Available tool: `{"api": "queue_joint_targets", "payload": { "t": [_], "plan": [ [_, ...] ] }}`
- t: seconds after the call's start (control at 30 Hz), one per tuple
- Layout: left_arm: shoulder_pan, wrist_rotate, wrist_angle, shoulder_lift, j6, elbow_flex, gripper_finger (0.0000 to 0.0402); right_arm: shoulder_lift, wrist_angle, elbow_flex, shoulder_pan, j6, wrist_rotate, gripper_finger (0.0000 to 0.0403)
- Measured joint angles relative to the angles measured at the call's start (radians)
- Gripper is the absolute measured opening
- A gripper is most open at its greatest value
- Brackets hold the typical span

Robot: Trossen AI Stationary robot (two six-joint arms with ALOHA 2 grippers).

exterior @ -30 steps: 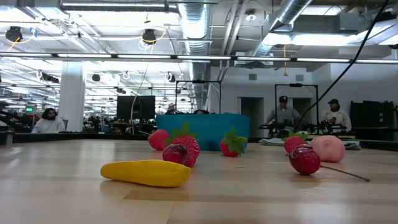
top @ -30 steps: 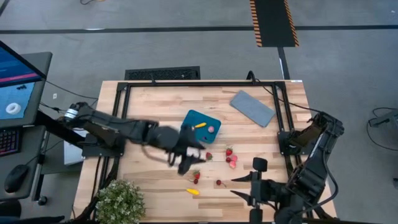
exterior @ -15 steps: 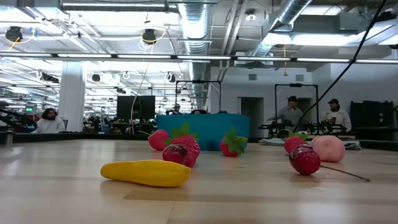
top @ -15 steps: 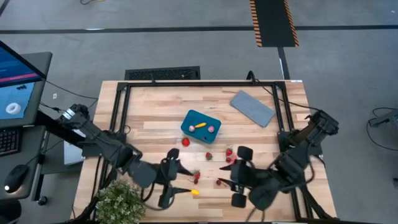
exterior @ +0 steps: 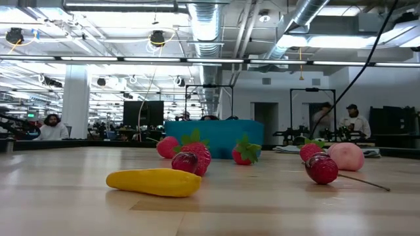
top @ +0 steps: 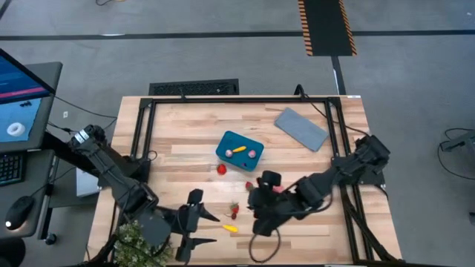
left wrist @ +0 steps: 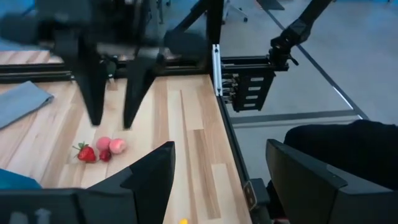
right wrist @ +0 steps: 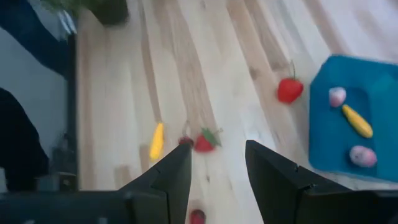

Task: Pick and placing Produce into tupperware
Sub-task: Put the red cherry into the blue bin

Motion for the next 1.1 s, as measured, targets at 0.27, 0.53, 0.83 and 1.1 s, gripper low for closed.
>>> {"api": "queue_joint_targets", "payload": {
  "t": [0.27, 0.53, 0.83, 1.1],
  "plan": [
    [-0.024, -0.007, 0.001, 0.0, 0.002, 0.0, 0.0239, 0.109, 0.069, 0.002, -0.066, -0.04, -0.123, 0.0175],
    [-0.052, -0.006, 0.002, 0.0, -0.005, 0.0, 0.024, 0.199, 0.102, 0.001, -0.108, -0.056, -0.206, 0.0175],
    [-0.101, 0.0, -0.003, 0.0, -0.026, 0.0, 0.024, 0.229, 0.161, 0.006, -0.142, -0.067, -0.249, 0.0175],
    [-0.18, 0.023, -0.027, 0.001, -0.056, -0.001, 0.024, 0.312, 0.169, 0.002, -0.171, -0.083, -0.339, 0.0175]
  ]
}}
